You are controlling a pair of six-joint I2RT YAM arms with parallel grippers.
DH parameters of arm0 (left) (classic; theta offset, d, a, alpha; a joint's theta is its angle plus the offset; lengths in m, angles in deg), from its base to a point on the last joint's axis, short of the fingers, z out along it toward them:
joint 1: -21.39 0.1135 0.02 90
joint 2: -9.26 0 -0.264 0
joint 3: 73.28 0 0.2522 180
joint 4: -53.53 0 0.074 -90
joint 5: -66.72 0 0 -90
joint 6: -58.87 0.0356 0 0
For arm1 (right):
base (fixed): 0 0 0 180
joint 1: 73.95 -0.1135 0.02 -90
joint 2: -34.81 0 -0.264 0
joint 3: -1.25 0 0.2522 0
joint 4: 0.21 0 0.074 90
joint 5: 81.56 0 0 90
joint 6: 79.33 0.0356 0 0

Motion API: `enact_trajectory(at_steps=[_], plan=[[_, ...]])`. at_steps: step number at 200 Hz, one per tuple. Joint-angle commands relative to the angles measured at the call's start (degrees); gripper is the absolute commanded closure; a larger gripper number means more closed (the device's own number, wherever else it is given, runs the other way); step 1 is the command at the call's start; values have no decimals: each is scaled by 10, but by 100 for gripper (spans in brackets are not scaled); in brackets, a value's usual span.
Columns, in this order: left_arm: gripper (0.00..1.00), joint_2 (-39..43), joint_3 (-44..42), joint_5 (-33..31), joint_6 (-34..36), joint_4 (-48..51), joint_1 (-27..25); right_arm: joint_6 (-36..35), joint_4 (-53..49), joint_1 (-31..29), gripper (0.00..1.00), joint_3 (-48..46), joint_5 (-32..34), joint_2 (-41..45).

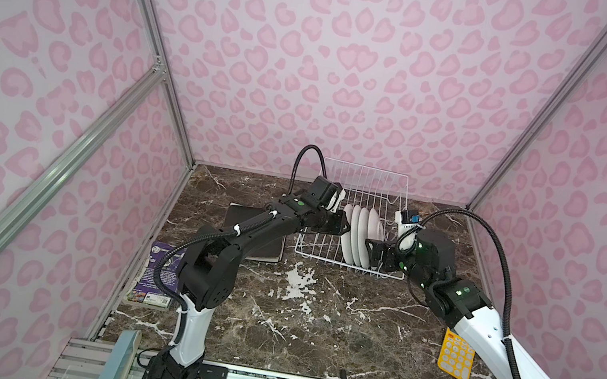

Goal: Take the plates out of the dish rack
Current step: 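Close the left gripper on the rim of the sunburst-printed plate in the rack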

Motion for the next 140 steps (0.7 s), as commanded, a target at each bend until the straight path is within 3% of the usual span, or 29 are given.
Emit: enact_trajectory(at_steps=[1,70,109,140], plan=[[70,-1,-4,-3,-12,-8,-3,8,22,1,1,-9,-7,0],[80,6,-44,0,-77,-53,-7,9,23,1,1,-10,-6,0],[96,7,-55,-1,-109,-72,-11,9,25,0,1,-10,-5,-2],[96,10,-71,-8,-137,-101,-25,9,27,0,1,-12,-5,-1]])
